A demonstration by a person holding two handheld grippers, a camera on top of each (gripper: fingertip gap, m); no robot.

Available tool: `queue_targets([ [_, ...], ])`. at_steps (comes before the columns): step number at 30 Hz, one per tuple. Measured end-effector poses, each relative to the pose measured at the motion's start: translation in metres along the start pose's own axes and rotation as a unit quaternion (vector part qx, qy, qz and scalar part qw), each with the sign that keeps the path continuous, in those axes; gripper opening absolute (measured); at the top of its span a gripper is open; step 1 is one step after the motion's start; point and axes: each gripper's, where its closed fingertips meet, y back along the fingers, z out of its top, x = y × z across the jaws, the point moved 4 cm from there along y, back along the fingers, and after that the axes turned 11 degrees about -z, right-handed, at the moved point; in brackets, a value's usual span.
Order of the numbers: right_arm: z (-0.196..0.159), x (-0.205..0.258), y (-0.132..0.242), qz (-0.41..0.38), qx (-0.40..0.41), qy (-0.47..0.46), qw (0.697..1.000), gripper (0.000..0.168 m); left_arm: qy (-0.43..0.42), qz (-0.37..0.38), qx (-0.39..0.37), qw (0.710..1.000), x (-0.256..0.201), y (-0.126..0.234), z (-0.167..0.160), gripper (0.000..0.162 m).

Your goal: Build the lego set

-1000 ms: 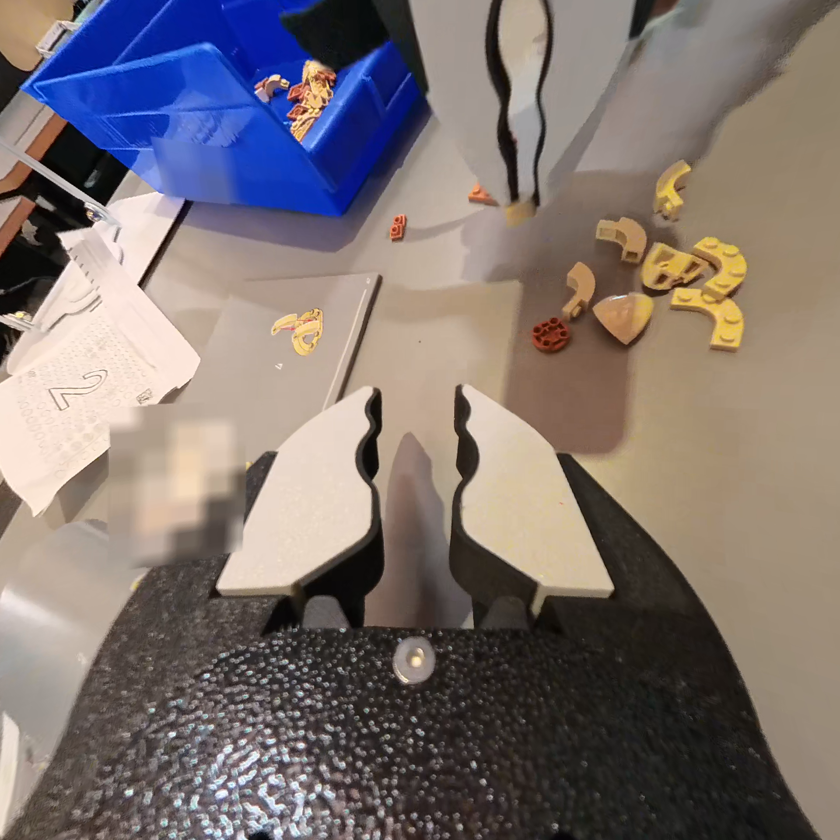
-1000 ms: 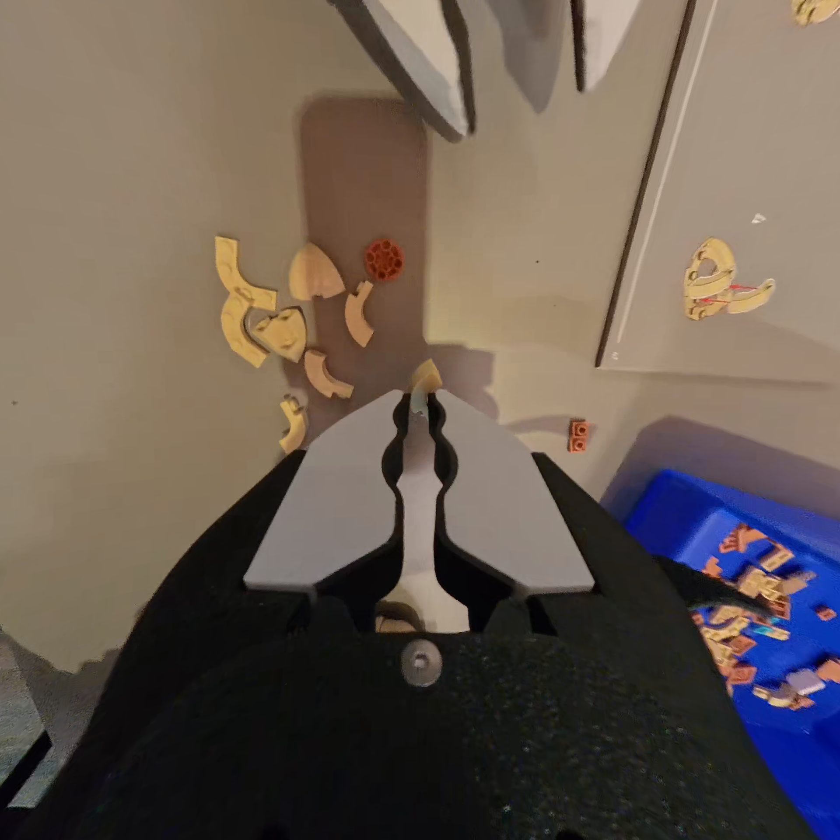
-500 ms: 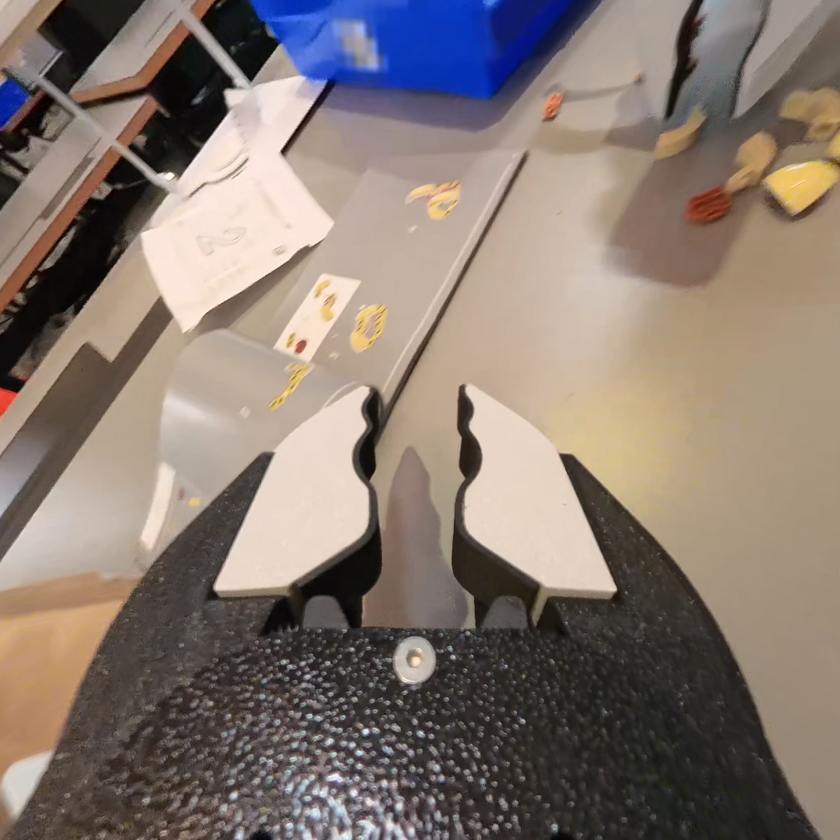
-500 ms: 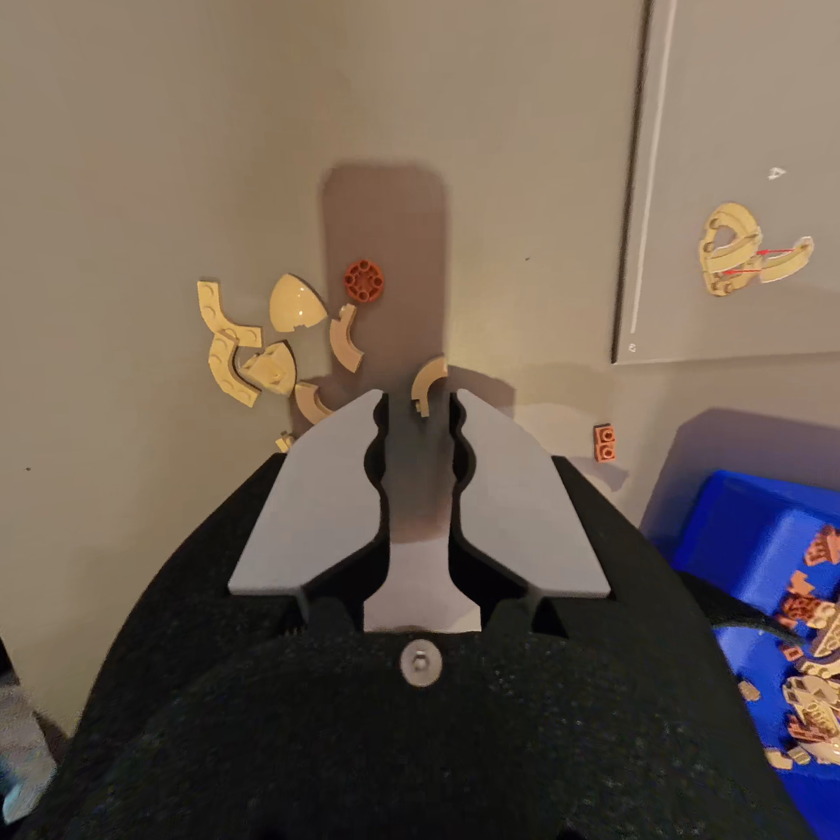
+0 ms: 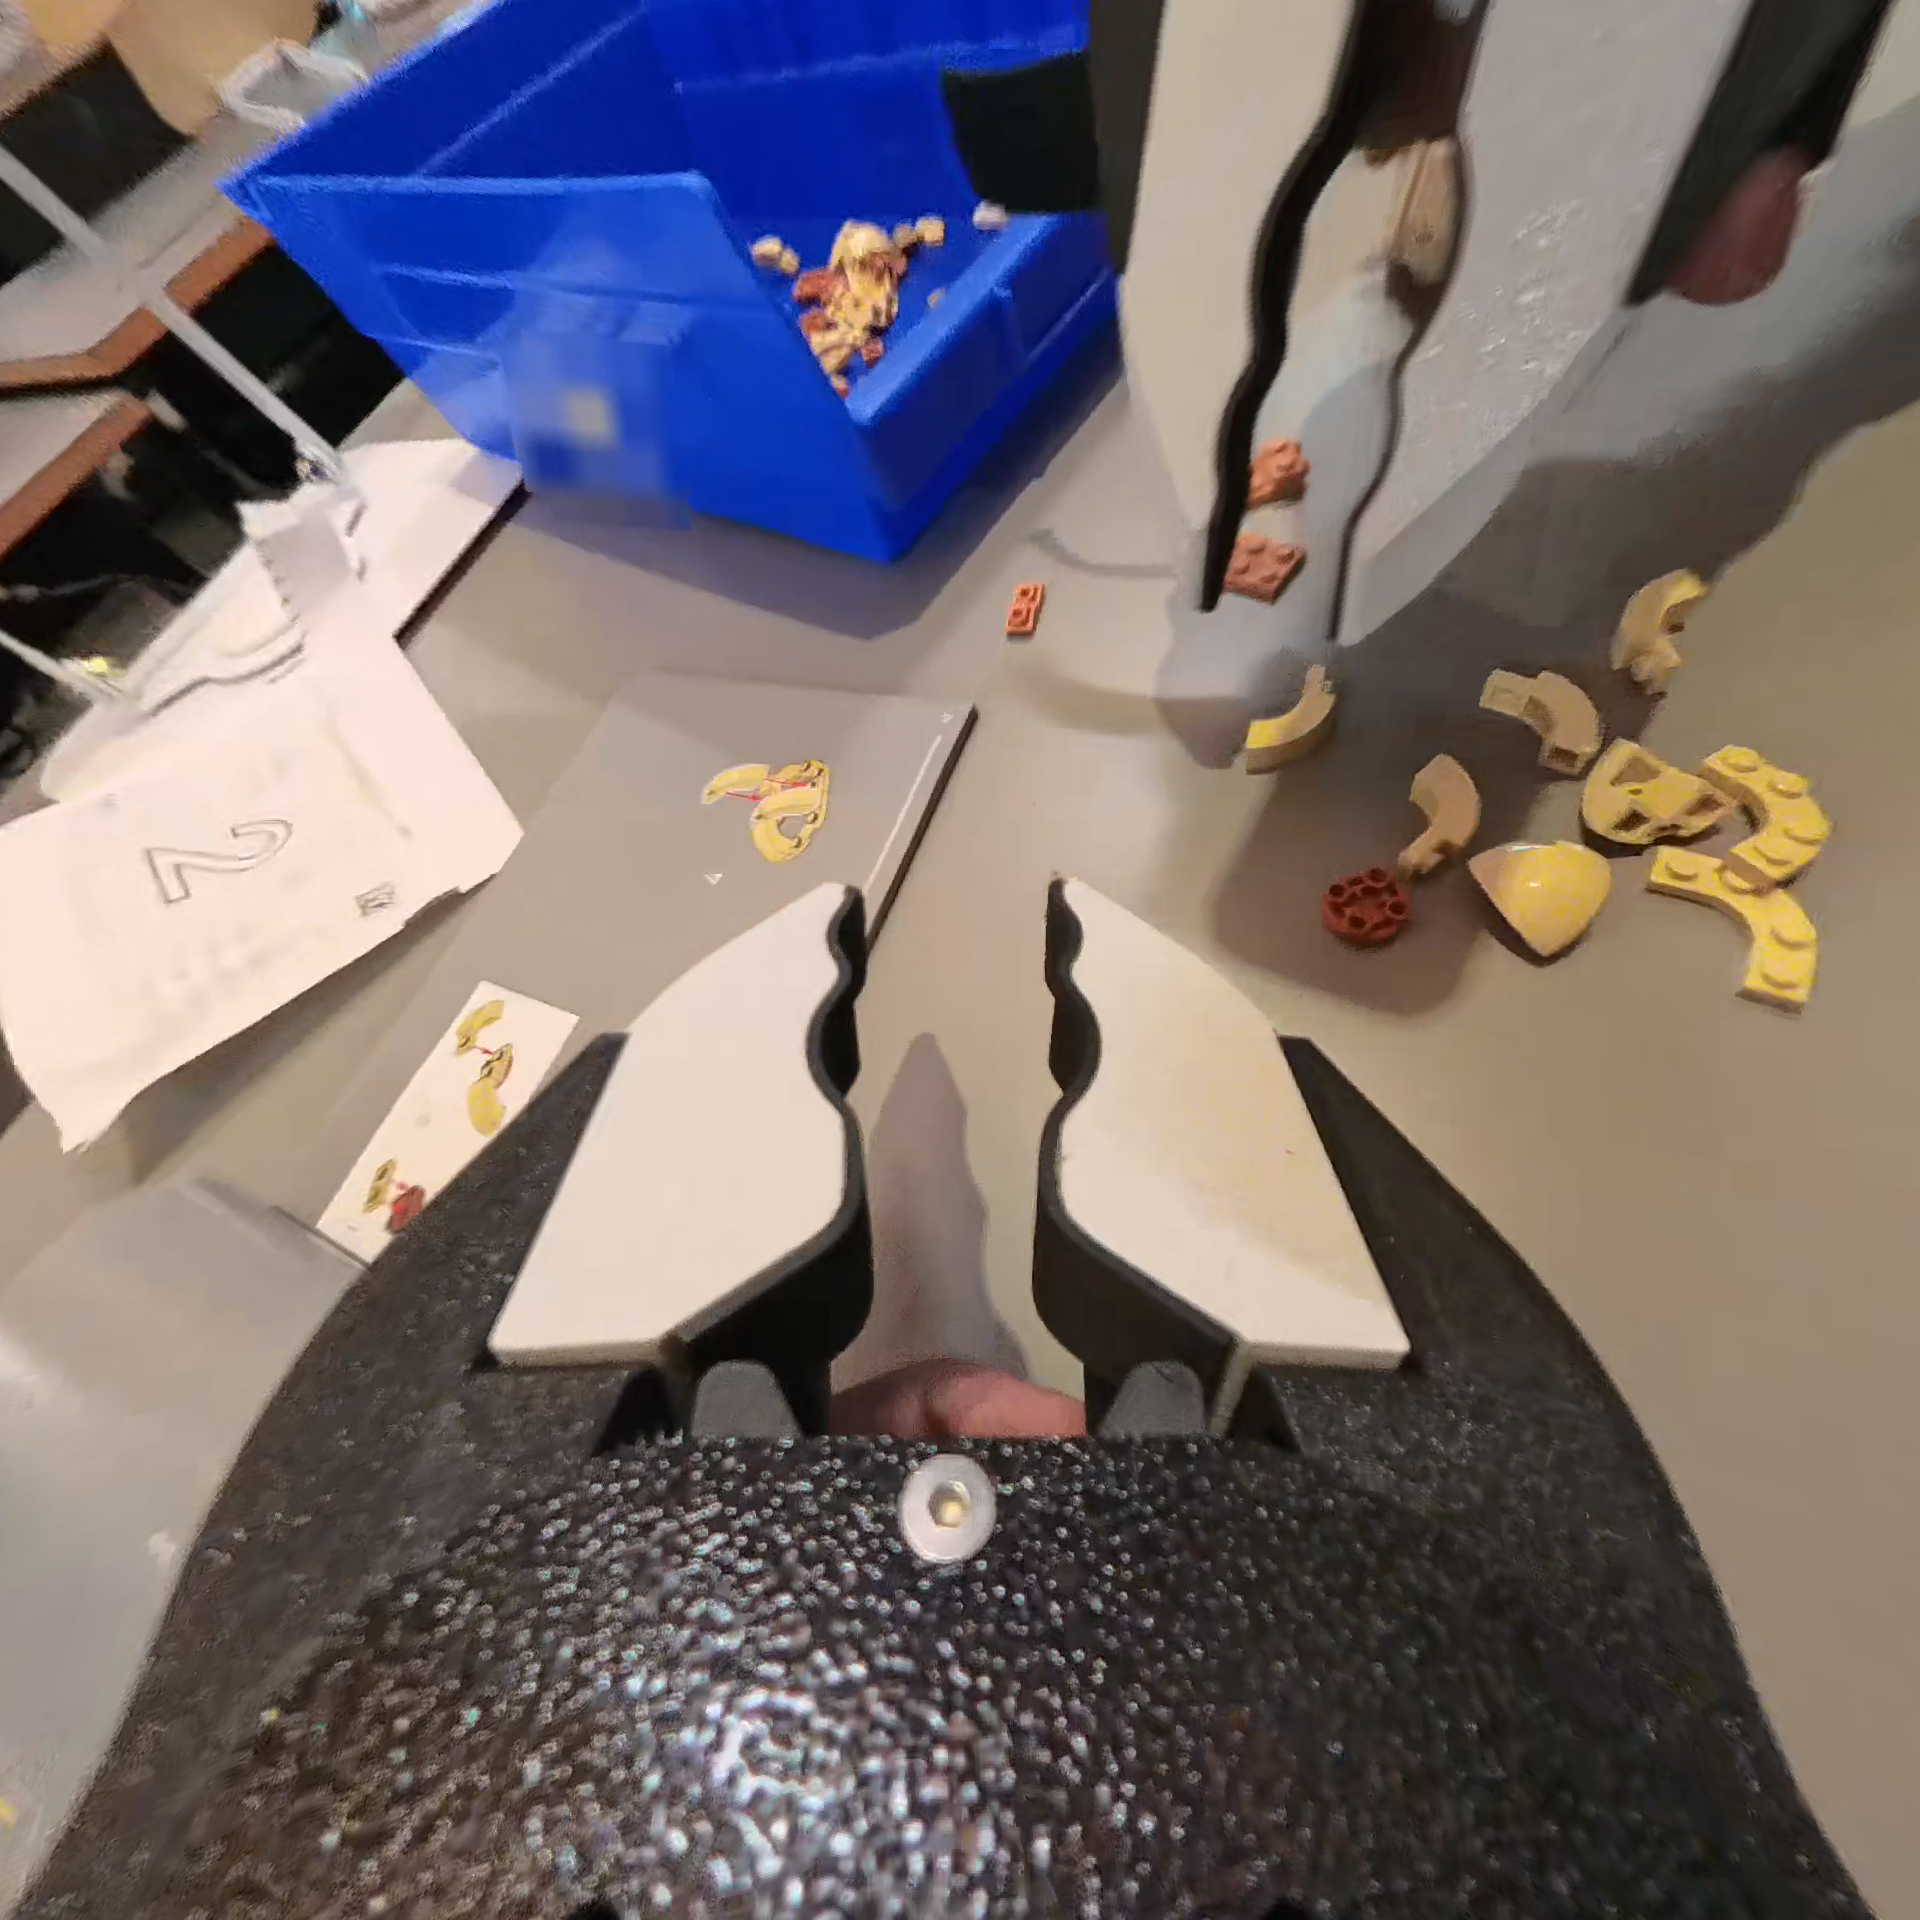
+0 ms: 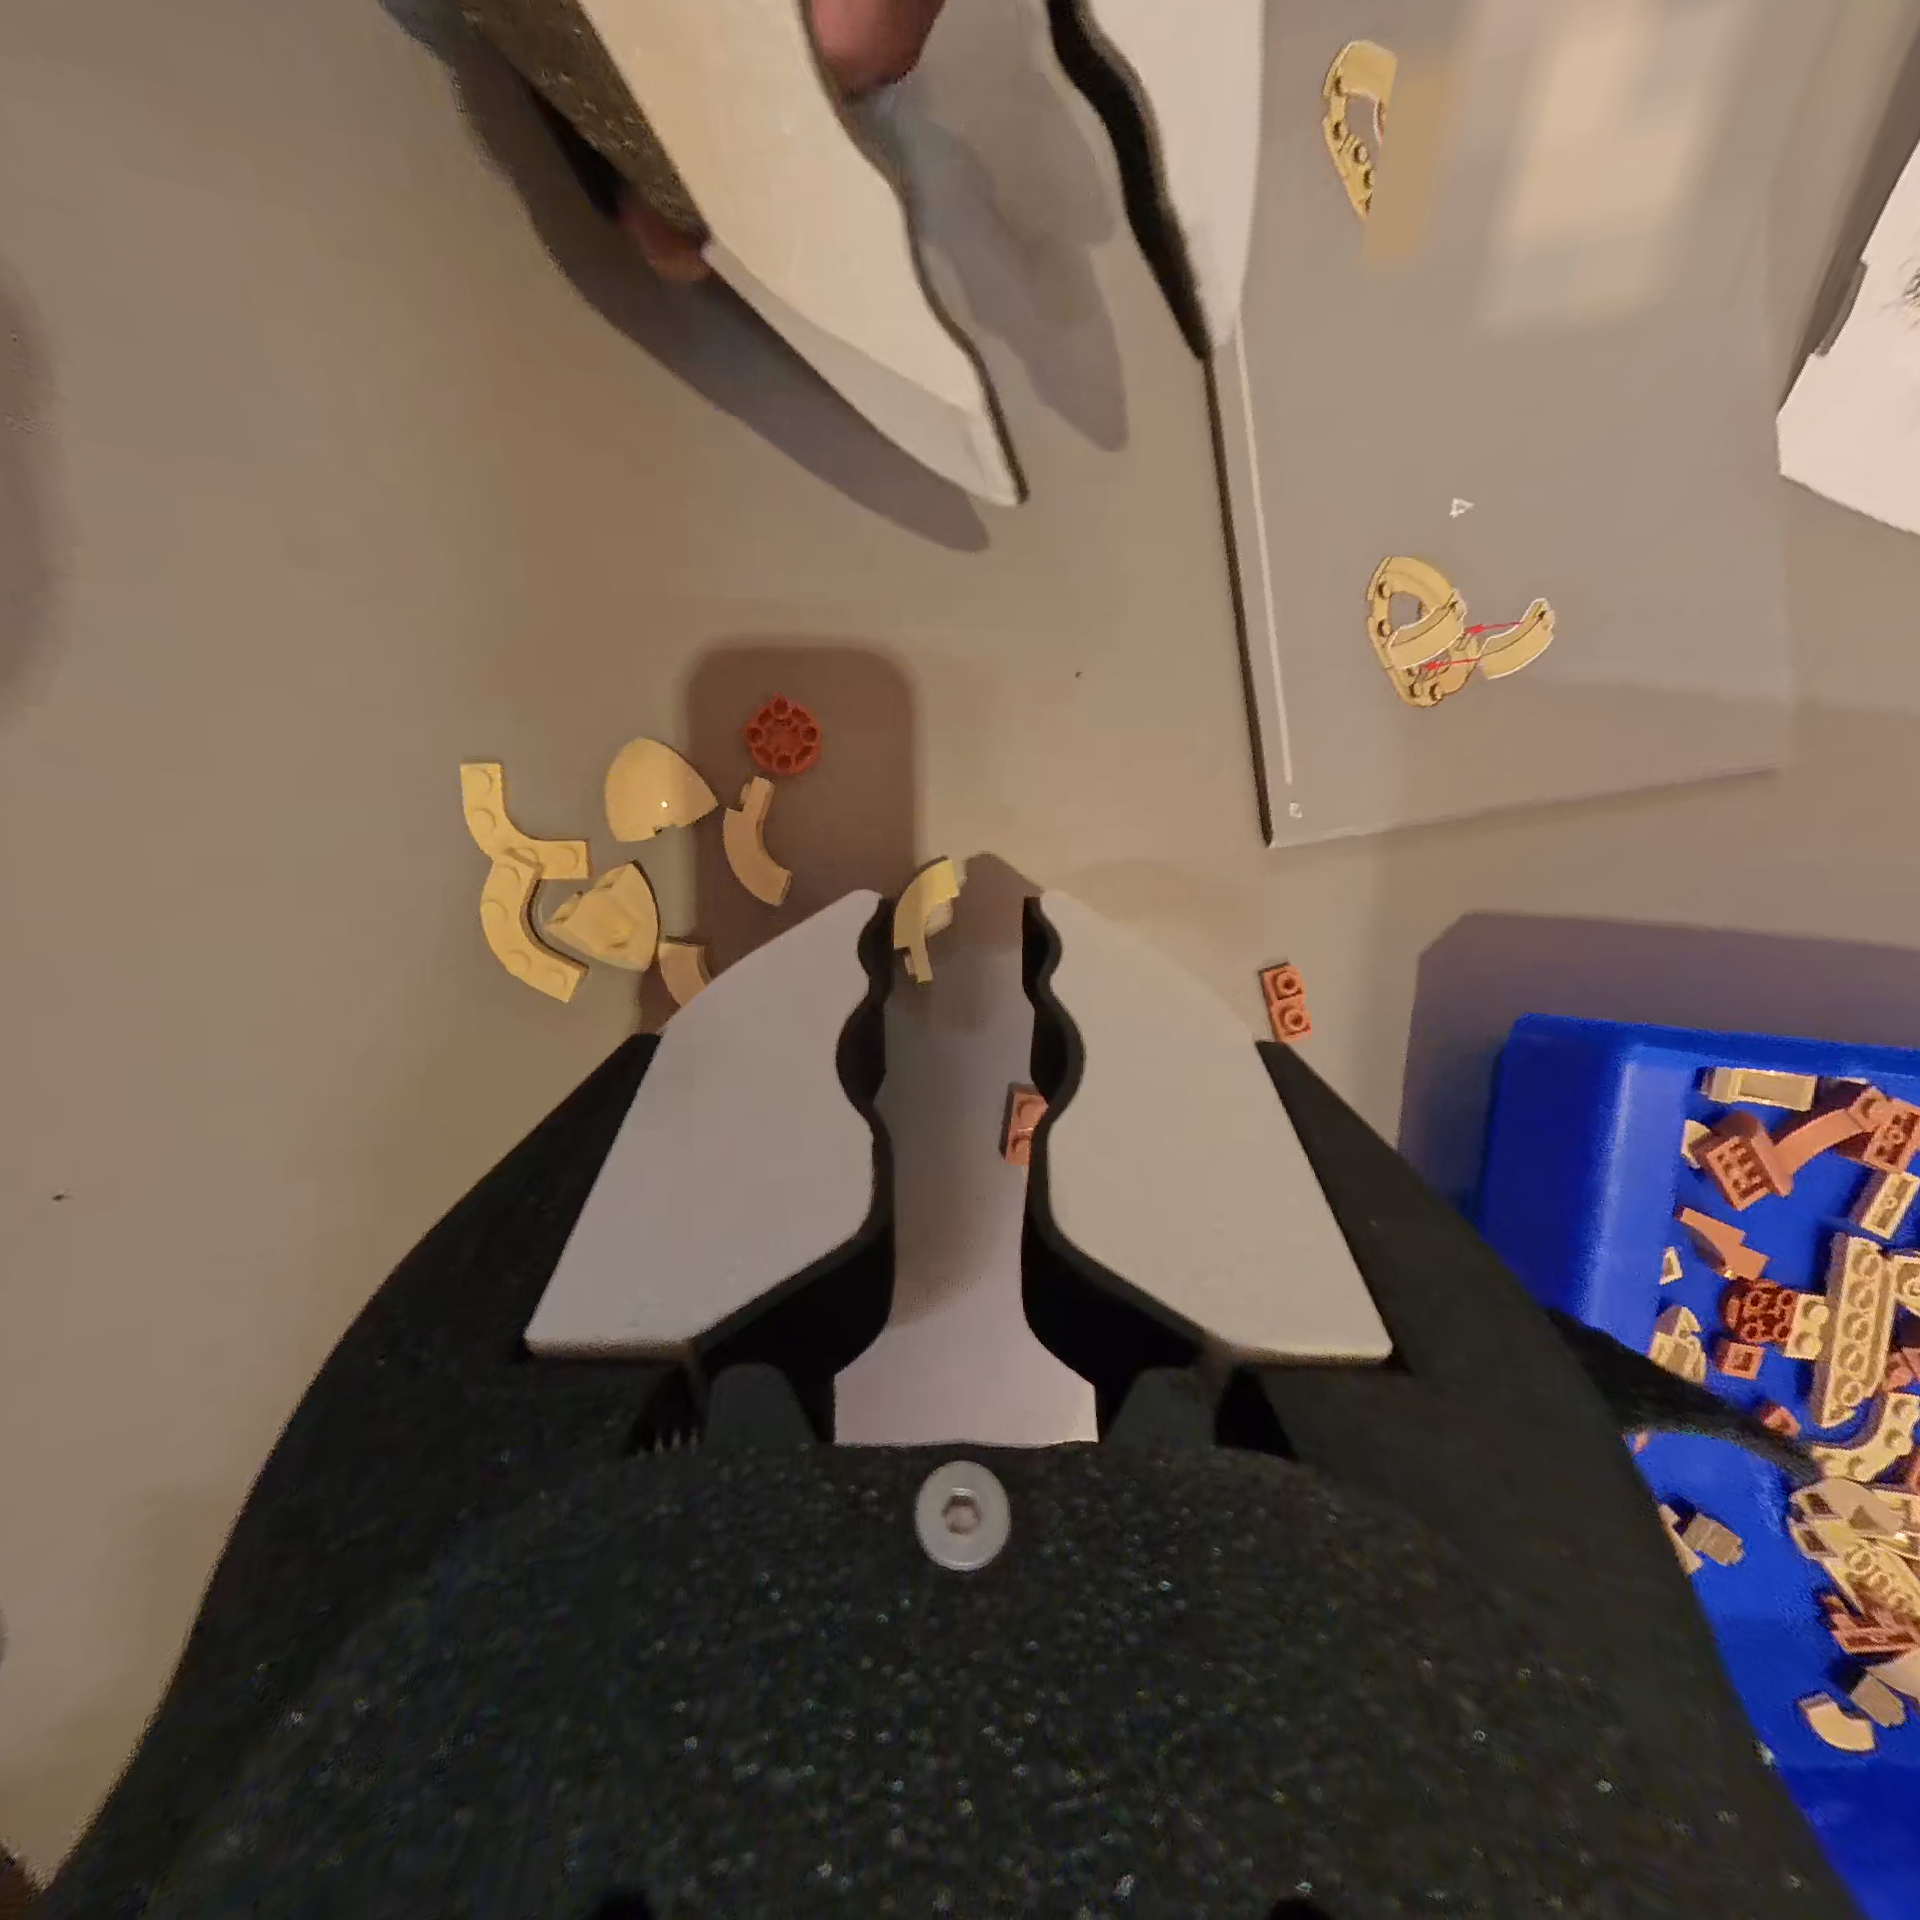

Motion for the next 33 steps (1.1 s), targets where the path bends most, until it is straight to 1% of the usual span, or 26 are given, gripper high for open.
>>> queue_targets([
  [3, -0.006, -0.001, -0.003, 0.01, 0.003, -0.006, 1.0, 0.023, 0.01, 0.017, 0.015, 1.0, 0.009, -0.006, -0.001, 0.032],
  [5, -0.009, -0.003, -0.005, 0.011, 0.005, -0.01, 1.0, 0.023, 0.045, 0.035, 0.031, 0.998, 0.017, -0.006, -0.006, 0.03],
  [9, -0.015, -0.005, -0.006, 0.013, 0.008, -0.013, 1.0, 0.022, 0.12, 0.108, 0.068, 0.984, 0.043, 0.002, -0.023, 0.023],
  [11, -0.016, -0.004, -0.006, 0.015, 0.007, -0.01, 1.0, 0.022, 0.154, 0.123, 0.087, 0.977, 0.051, 0.003, -0.03, 0.015],
  [13, -0.017, -0.002, -0.005, 0.015, 0.009, -0.007, 1.0, 0.022, 0.179, 0.123, 0.125, 0.968, 0.054, 0.0, -0.038, 0.0],
  [14, -0.018, -0.002, -0.005, 0.015, 0.01, -0.005, 1.0, 0.022, 0.186, 0.118, 0.142, 0.965, 0.055, -0.003, -0.041, 0.0],
  [23, -0.025, 0.002, -0.003, 0.016, 0.013, 0.002, 1.0, 0.022, 0.209, 0.129, 0.146, 0.958, 0.057, -0.015, -0.033, 0.0],
  [33, -0.027, 0.004, -0.001, 0.017, 0.008, 0.001, 1.0, 0.022, 0.191, 0.126, 0.143, 0.963, 0.053, -0.021, -0.029, 0.0],
])
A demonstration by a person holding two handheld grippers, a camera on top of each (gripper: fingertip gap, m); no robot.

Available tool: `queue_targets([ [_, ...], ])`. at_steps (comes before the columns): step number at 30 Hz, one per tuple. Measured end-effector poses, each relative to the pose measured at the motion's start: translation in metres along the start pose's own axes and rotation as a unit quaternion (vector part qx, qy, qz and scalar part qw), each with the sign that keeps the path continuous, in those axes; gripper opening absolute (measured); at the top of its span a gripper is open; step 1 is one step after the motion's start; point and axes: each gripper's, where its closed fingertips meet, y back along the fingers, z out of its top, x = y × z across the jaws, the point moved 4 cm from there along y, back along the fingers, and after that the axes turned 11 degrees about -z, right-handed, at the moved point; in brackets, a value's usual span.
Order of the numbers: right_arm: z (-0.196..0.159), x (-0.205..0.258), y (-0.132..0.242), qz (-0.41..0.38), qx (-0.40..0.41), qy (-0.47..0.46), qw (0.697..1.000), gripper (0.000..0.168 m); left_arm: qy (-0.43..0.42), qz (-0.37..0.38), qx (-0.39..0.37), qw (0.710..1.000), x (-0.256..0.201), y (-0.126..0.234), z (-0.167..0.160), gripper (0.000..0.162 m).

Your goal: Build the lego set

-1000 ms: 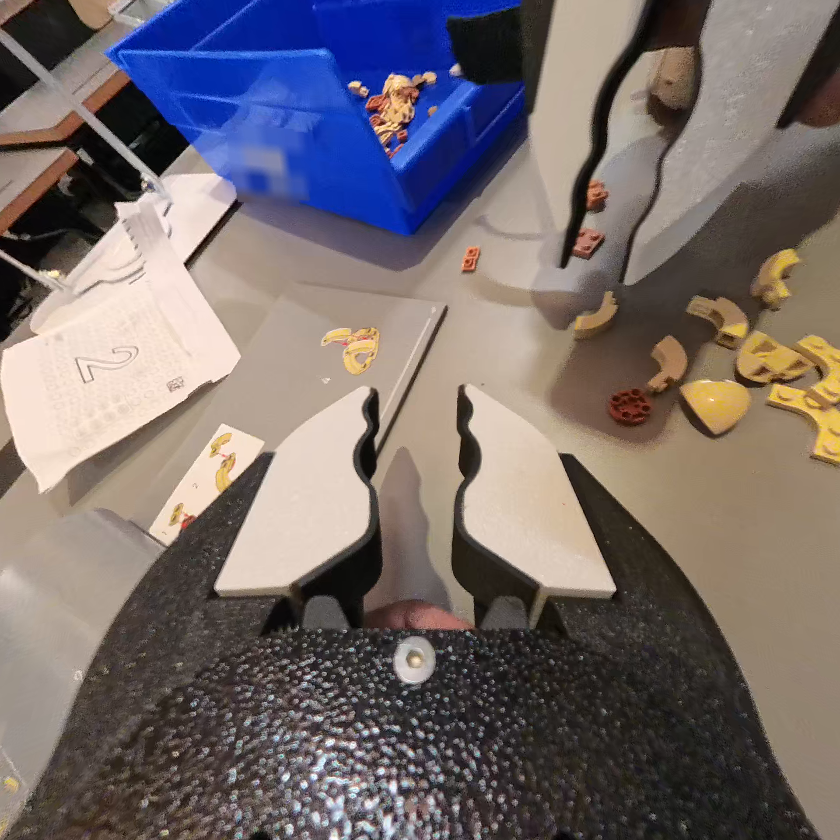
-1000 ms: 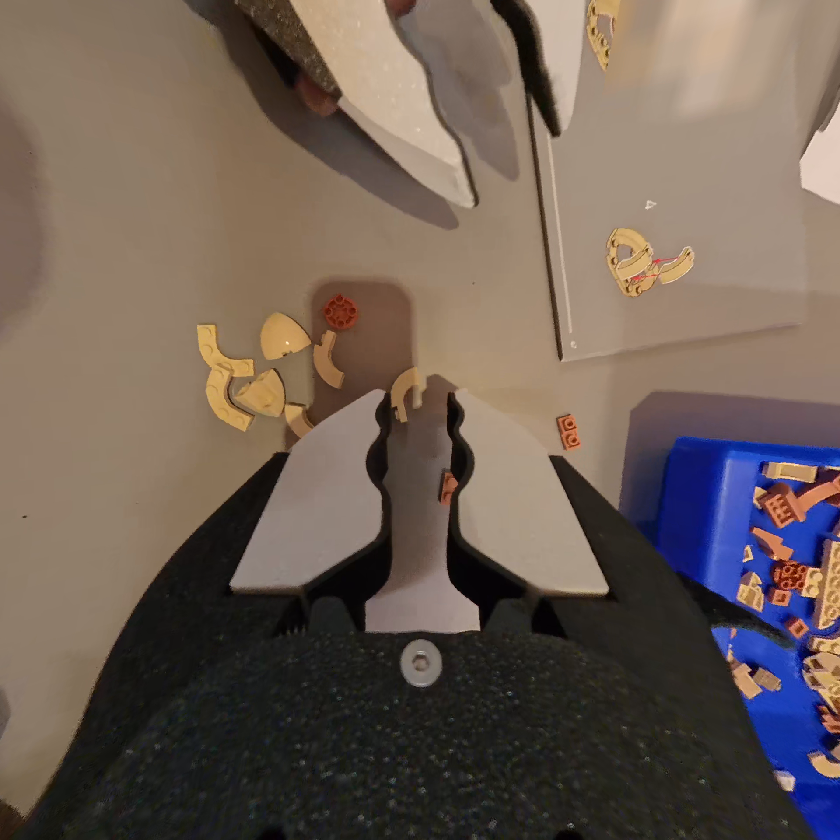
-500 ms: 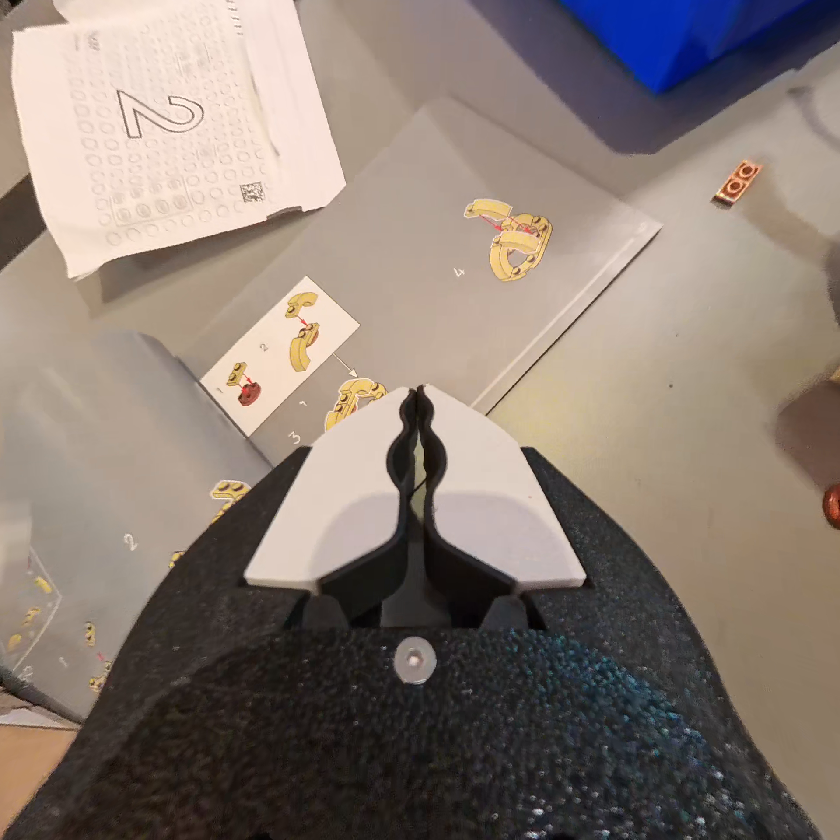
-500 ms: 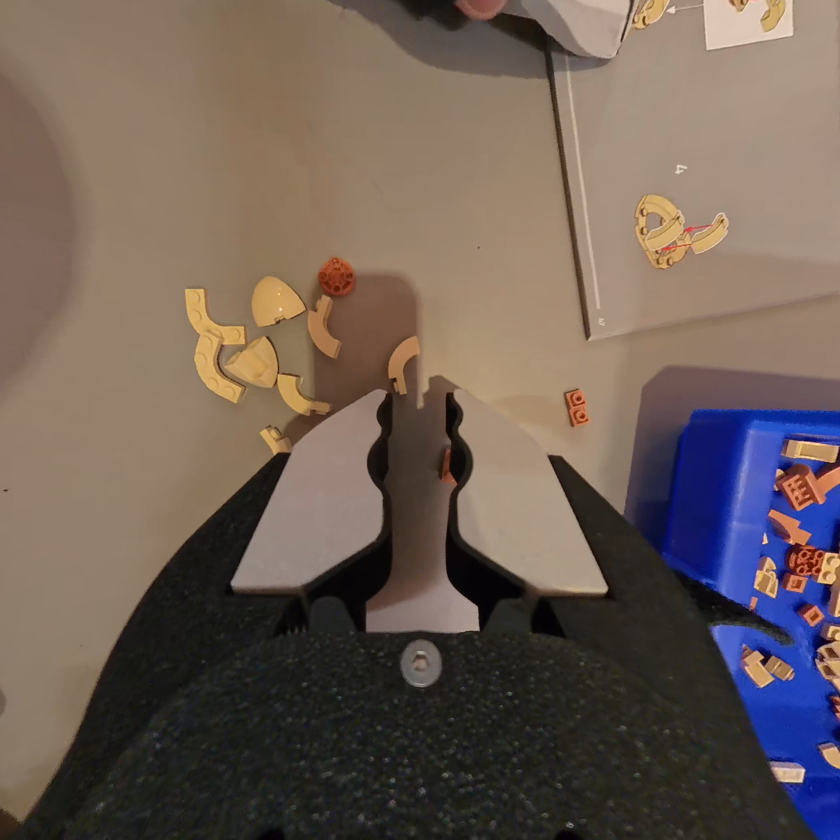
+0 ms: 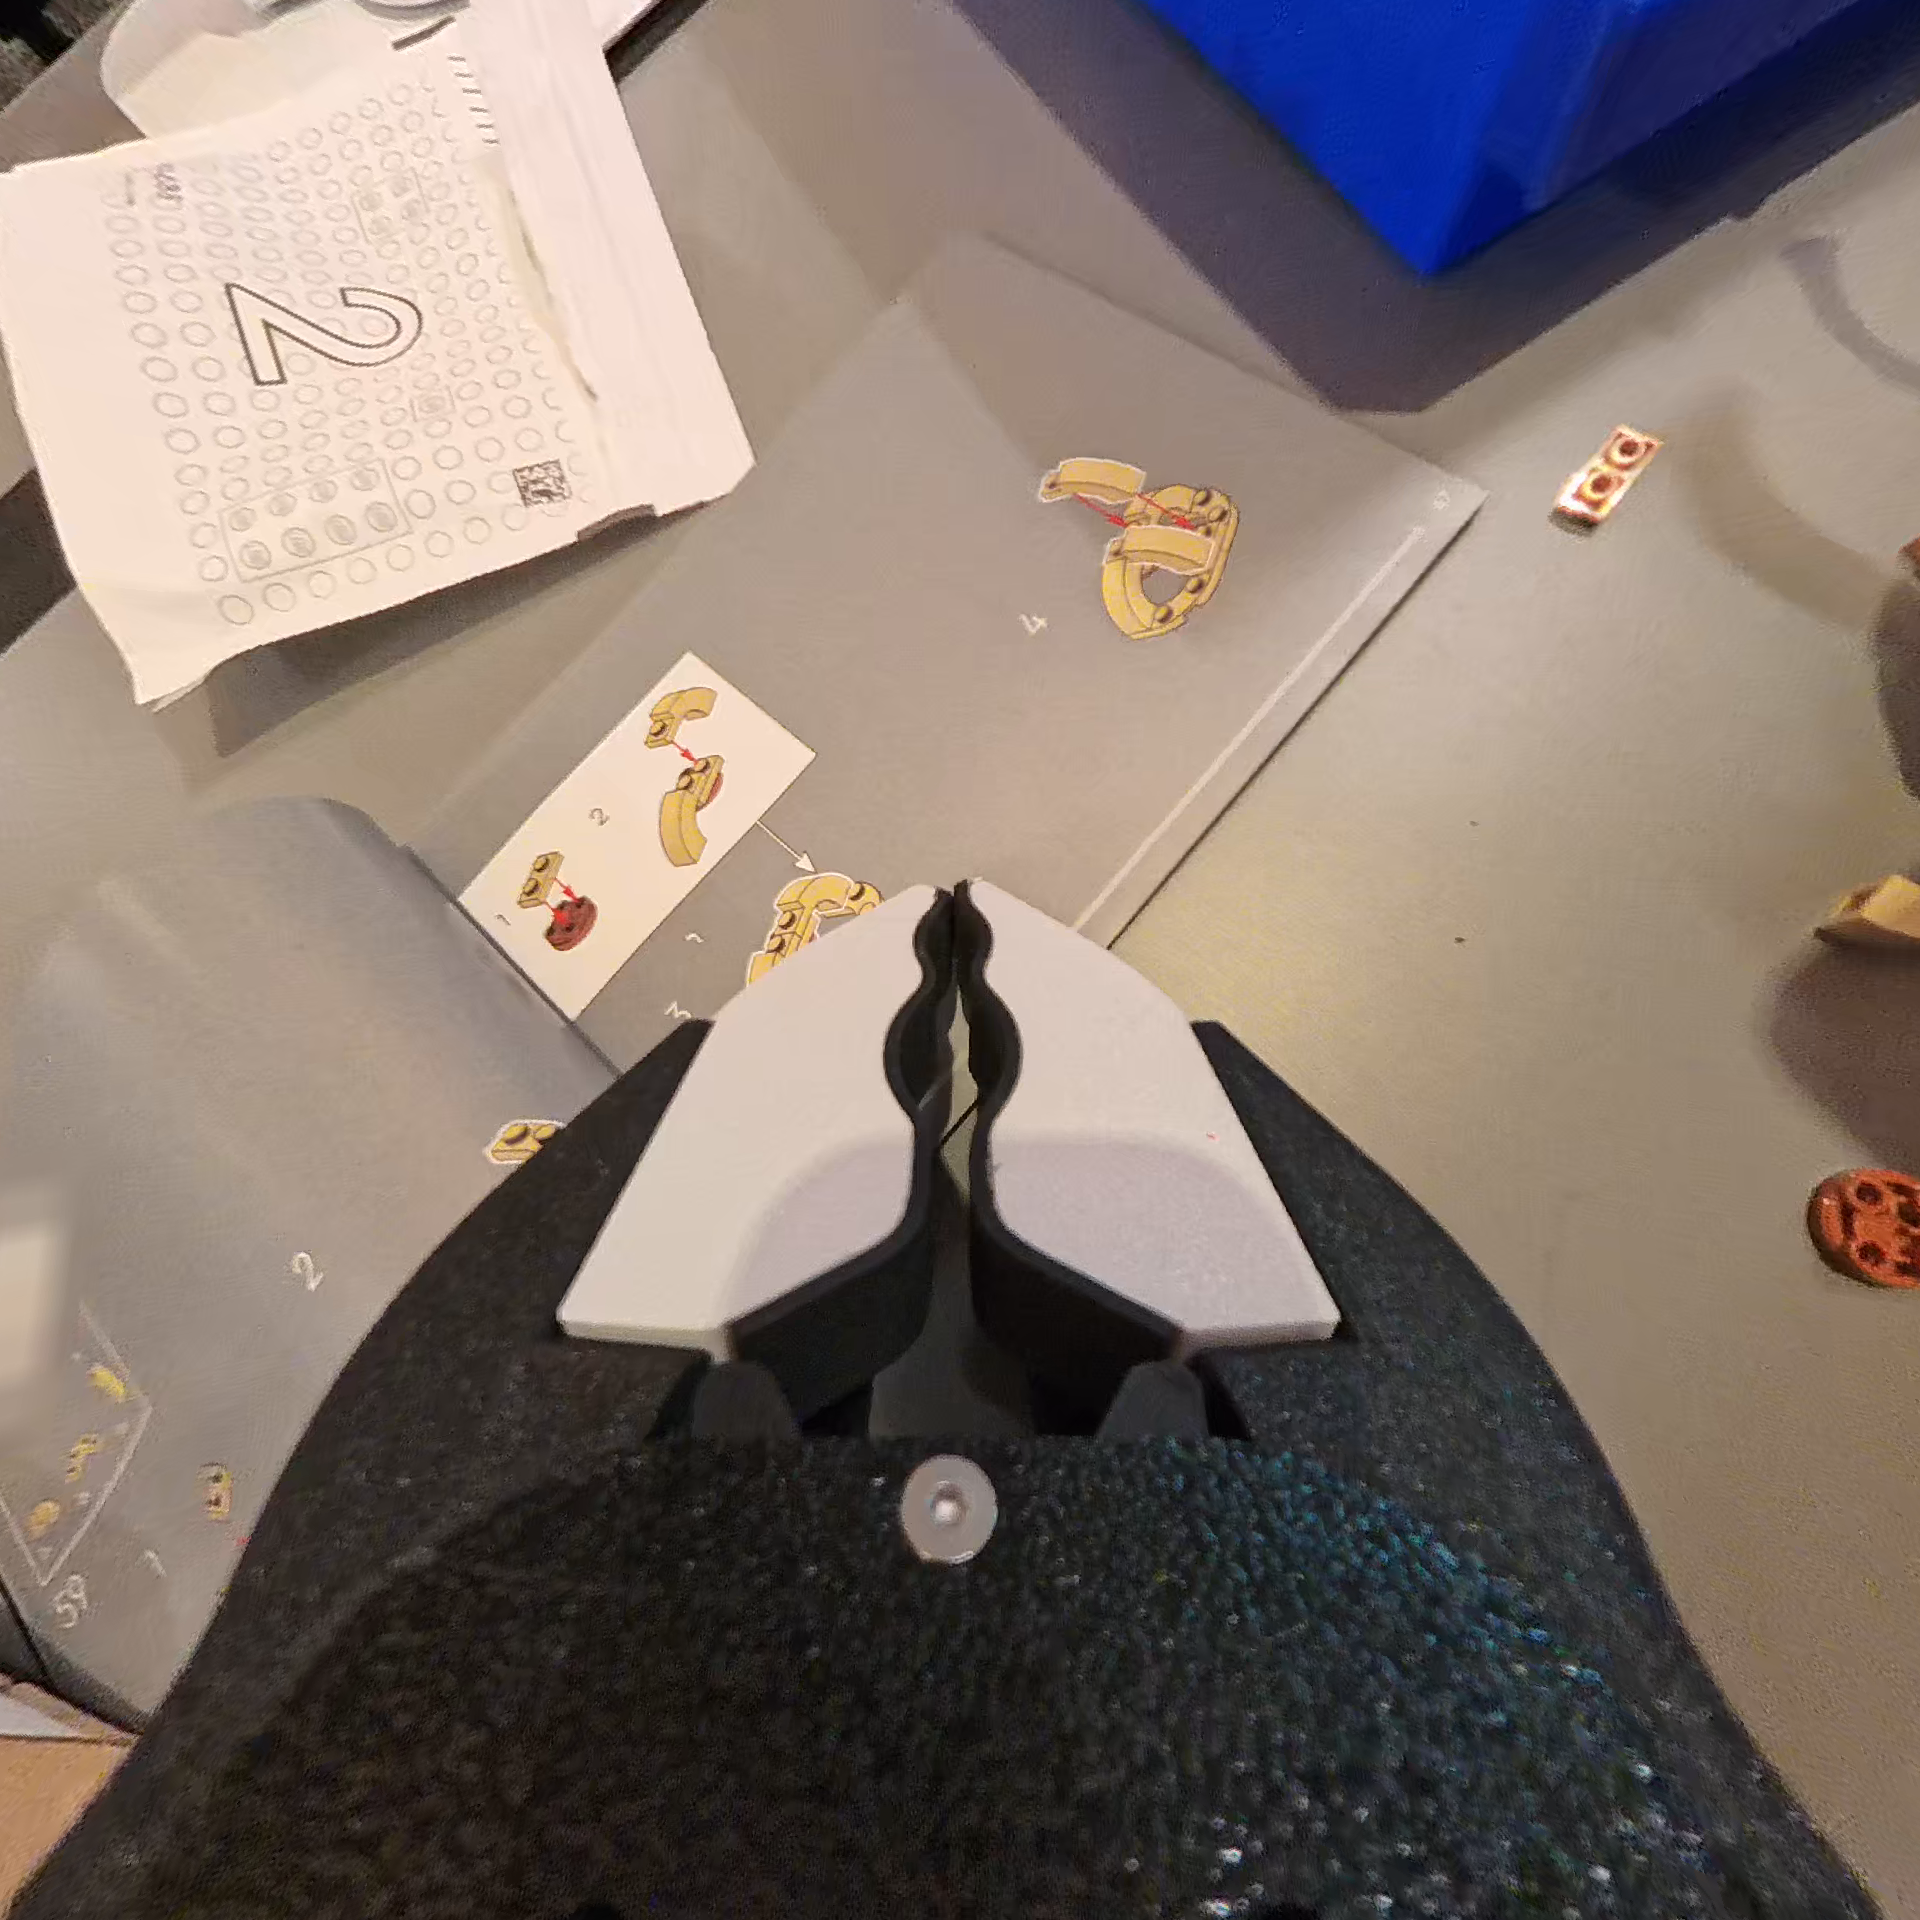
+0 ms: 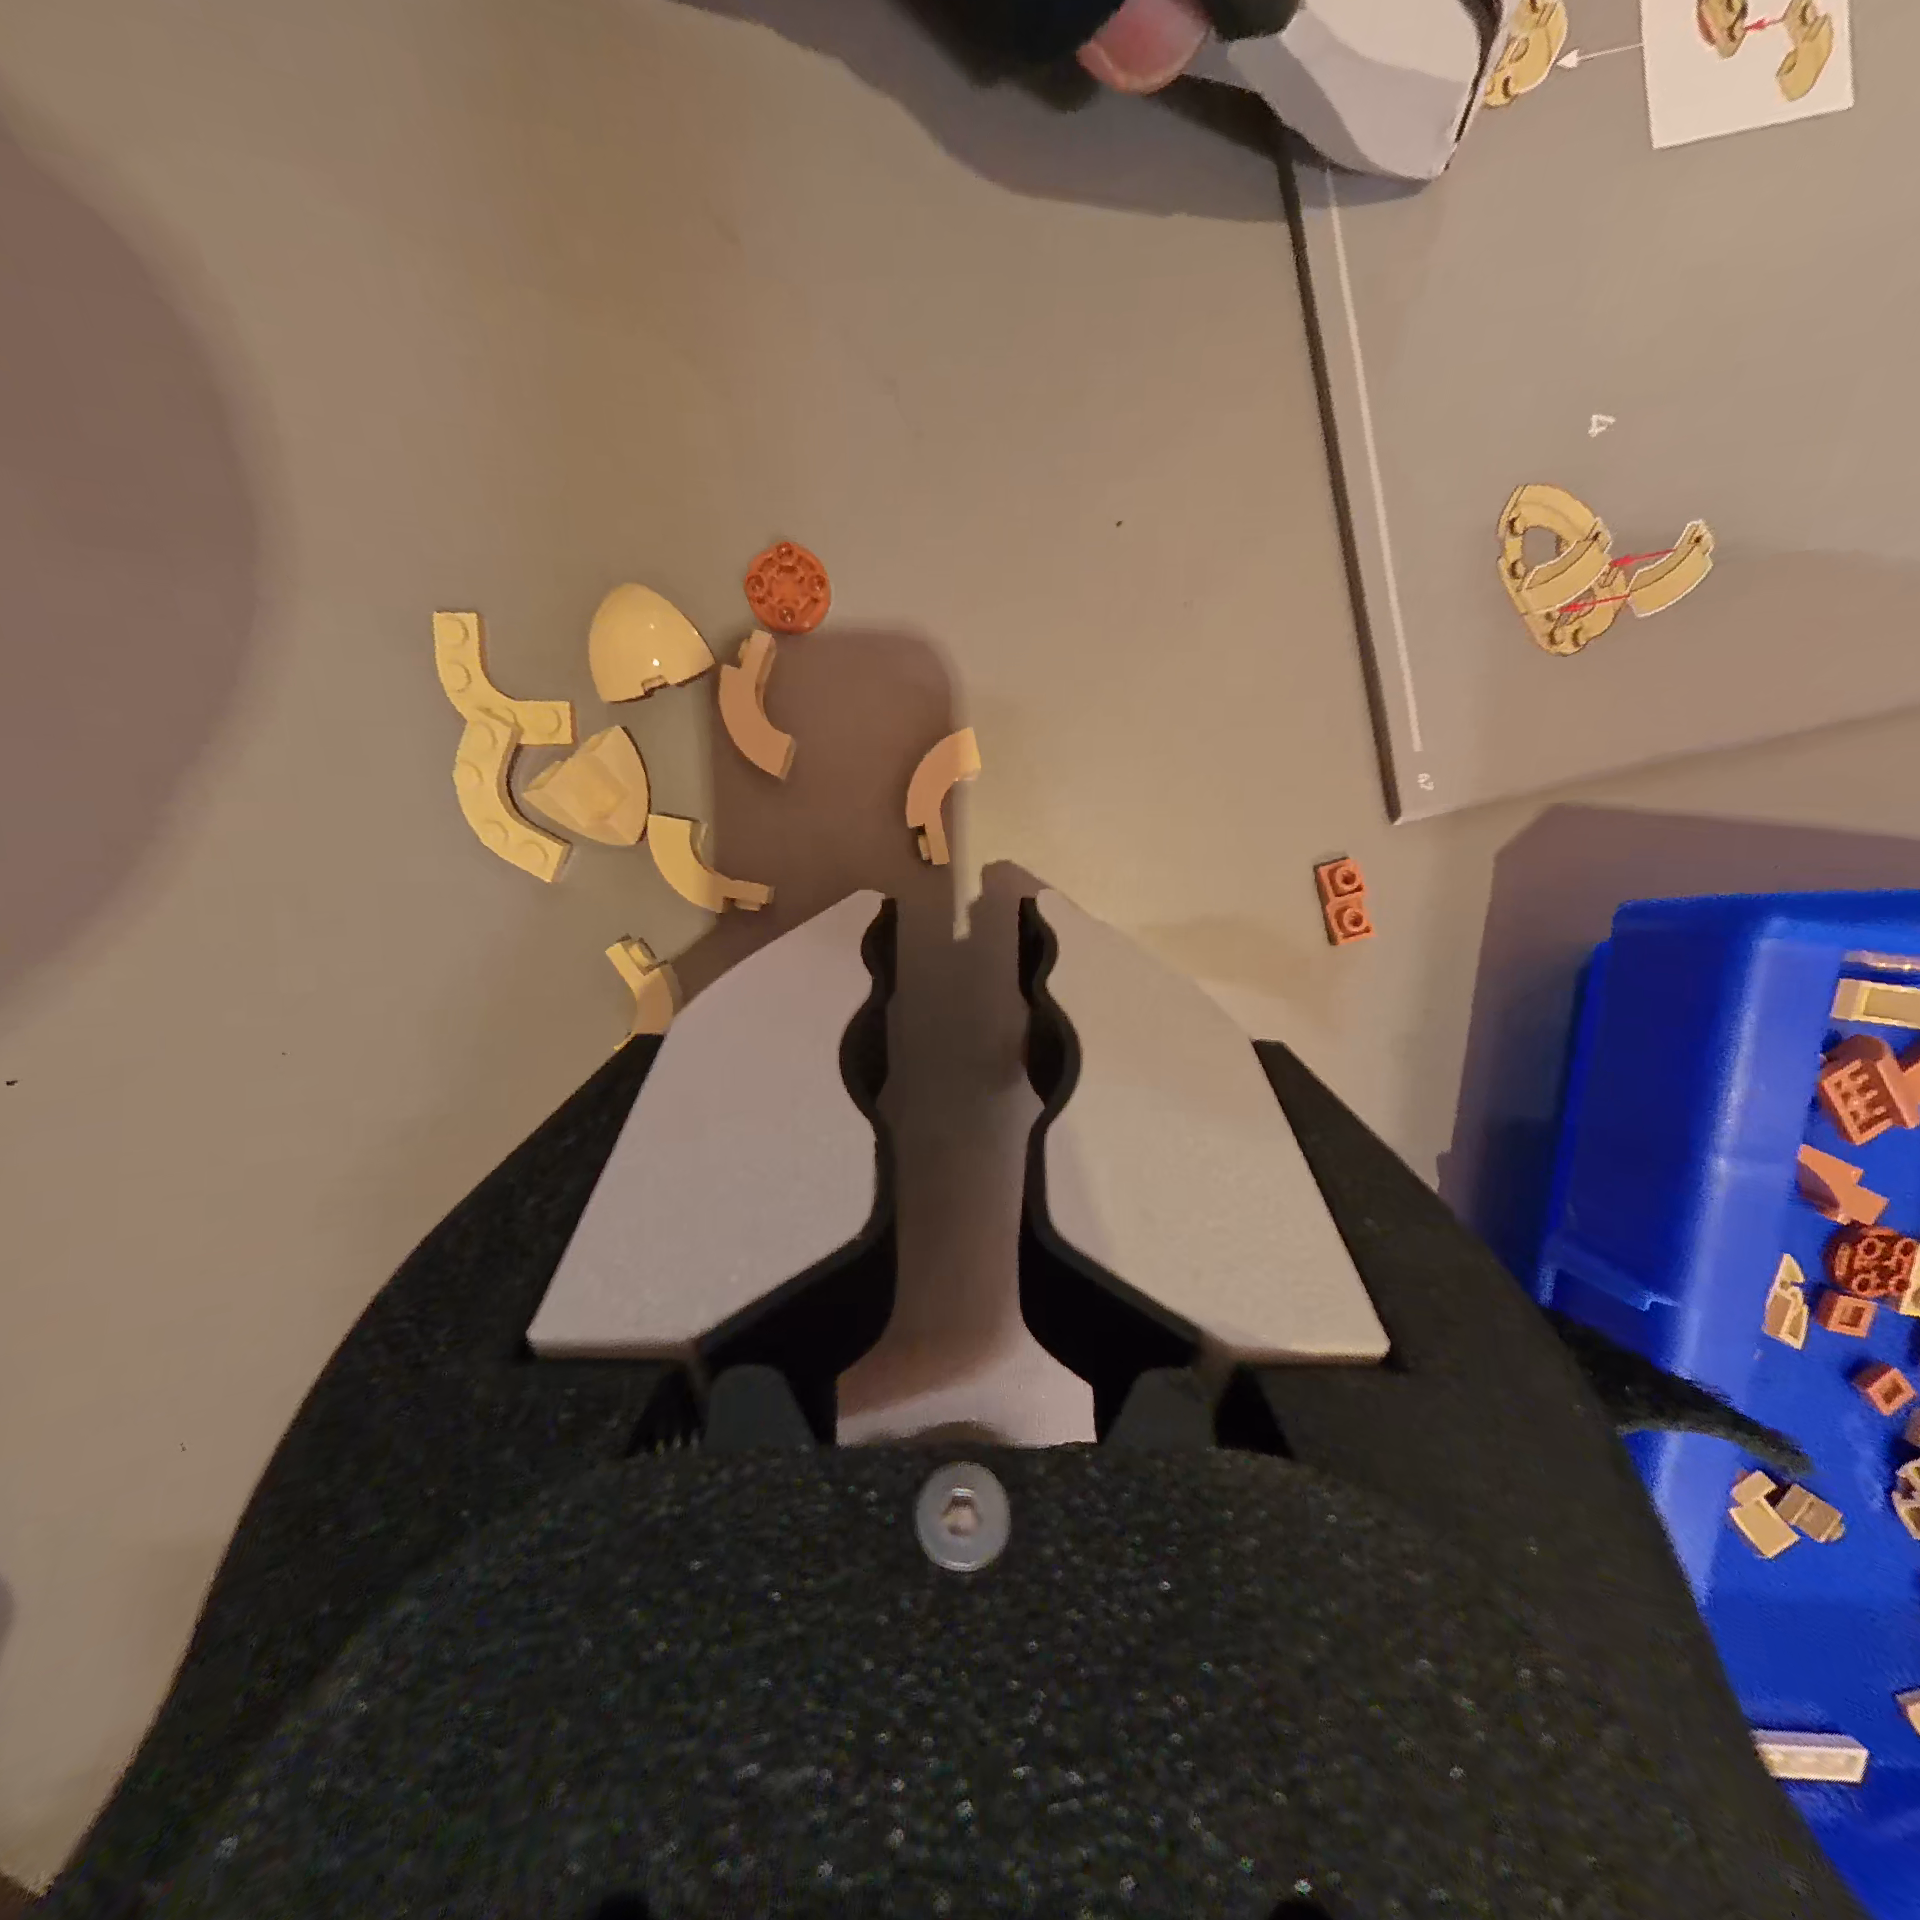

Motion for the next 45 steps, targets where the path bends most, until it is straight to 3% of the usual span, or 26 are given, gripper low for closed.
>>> queue_targets([
  [3, 0.003, 0.0, 0.001, -0.002, -0.008, -0.003, 1.0, 0.022, -0.021, -0.017, -0.009, 1.0, -0.007, 0.002, 0.001, 0.0],
  [5, 0.006, 0.0, 0.002, -0.009, -0.019, -0.006, 1.0, 0.021, -0.045, -0.018, -0.034, 0.998, -0.013, 0.006, 0.004, 0.011],
  [10, 0.018, -0.002, 0.009, -0.025, -0.068, -0.024, 0.997, 0.017, -0.109, -0.016, -0.105, 0.988, -0.033, 0.024, 0.009, 0.018],
  [19, 0.032, -0.003, 0.032, -0.091, -0.183, -0.083, 0.975, 0.023, -0.163, -0.031, -0.215, 0.962, -0.051, 0.052, 0.016, 0.018],
  [23, 0.035, -0.014, 0.049, -0.111, -0.308, -0.173, 0.929, 0.043, -0.16, -0.05, -0.257, 0.952, -0.056, 0.057, 0.021, 0.02],
  [30, 0.045, -0.026, 0.076, -0.1, -0.489, -0.26, 0.827, 0.058, -0.152, -0.112, -0.333, 0.924, -0.075, 0.07, 0.033, 0.015],
  [34, 0.06, -0.023, 0.083, -0.071, -0.541, -0.302, 0.782, 0.061, -0.116, -0.171, -0.392, 0.897, -0.091, 0.081, 0.045, 0.009],
  [40, 0.087, -0.027, 0.104, -0.04, -0.625, -0.372, 0.685, 0.071, 0.002, -0.245, -0.436, 0.866, -0.114, 0.08, 0.061, 0.006],
  [43, 0.1, -0.025, 0.112, -0.035, -0.654, -0.373, 0.657, 0.074, 0.015, -0.236, -0.403, 0.884, -0.118, 0.067, 0.06, 0.0],
  [45, 0.107, -0.021, 0.114, -0.041, -0.664, -0.359, 0.655, 0.075, 0.02, -0.229, -0.412, 0.882, -0.116, 0.068, 0.059, 0.0],
])
